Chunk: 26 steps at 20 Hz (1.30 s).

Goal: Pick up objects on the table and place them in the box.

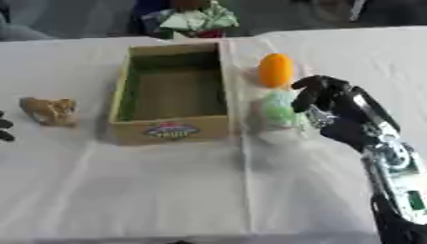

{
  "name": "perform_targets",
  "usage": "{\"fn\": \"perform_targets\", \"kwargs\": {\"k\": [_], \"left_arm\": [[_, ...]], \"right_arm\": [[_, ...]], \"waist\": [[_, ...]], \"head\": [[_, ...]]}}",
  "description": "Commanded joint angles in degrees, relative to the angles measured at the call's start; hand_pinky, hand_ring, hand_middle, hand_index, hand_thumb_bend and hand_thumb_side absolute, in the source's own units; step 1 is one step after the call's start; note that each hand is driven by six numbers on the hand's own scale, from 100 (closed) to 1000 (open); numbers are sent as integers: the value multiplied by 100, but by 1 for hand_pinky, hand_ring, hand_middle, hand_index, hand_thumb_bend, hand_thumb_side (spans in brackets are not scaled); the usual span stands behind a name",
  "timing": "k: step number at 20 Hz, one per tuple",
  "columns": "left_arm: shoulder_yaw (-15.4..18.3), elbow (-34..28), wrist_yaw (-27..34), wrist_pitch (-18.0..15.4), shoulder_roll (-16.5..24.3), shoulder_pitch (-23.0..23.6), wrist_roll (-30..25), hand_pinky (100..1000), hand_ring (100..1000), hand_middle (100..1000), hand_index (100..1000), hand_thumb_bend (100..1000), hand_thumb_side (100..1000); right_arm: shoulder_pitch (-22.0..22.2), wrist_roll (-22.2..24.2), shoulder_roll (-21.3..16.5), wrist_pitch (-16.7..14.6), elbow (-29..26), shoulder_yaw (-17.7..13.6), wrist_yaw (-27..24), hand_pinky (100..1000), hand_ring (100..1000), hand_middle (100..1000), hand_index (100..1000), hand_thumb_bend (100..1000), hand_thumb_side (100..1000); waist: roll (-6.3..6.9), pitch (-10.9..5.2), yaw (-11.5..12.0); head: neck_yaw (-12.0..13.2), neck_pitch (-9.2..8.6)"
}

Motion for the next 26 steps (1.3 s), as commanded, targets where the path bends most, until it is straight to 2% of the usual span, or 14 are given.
{"fn": "perform_targets", "kwargs": {"k": [1, 8, 11, 15, 19, 21, 23, 26], "left_arm": [[85, -132, -78, -39, 353, -98, -12, 493, 585, 559, 742, 100, 556], [145, -84, -491, -208, 1315, -204, -330, 536, 639, 605, 768, 100, 552], [165, 107, -769, -305, 1789, -345, -590, 579, 680, 637, 787, 100, 445], [117, 503, -1150, -464, 2413, -608, -970, 630, 717, 680, 808, 100, 393], [-40, 1059, -1524, -659, 3019, -1025, -1343, 658, 730, 692, 814, 270, 382], [-138, 1343, -1699, -758, 3297, -1273, -1519, 676, 736, 699, 820, 386, 396], [-242, 1621, -1871, -845, 3485, -1522, -1683, 691, 740, 706, 826, 459, 419], [-429, 2031, -2123, -943, 3610, -1898, -1926, 708, 745, 710, 828, 523, 441]], "right_arm": [[-36, -9, -63, -12, -136, -31, -24, 599, 604, 701, 581, 100, 248], [-15, -4, -82, -3, -122, -28, -13, 599, 604, 701, 580, 100, 249], [-4, 4, -93, 4, -118, -23, -9, 599, 604, 701, 580, 100, 249], [2, 14, -106, 8, -117, -11, -14, 599, 604, 701, 580, 100, 248], [7, 36, -103, 9, -112, 11, -28, 599, 604, 701, 580, 100, 248], [9, 49, -100, 8, -109, 23, -34, 599, 604, 701, 580, 100, 248], [9, 59, -102, 5, -108, 32, -41, 599, 604, 701, 579, 100, 248], [9, 73, -113, -4, -107, 44, -49, 599, 604, 702, 579, 100, 247]], "waist": [[5, -77, -13], [47, -101, -44], [77, -115, -47], [94, -138, -62], [90, -167, -110], [82, -178, -131], [77, -187, -145], [71, -194, -161]], "head": [[12, -30], [12, -37], [-11, -35], [-14, -36], [7, -18], [19, -8], [33, 6], [54, 20]]}}
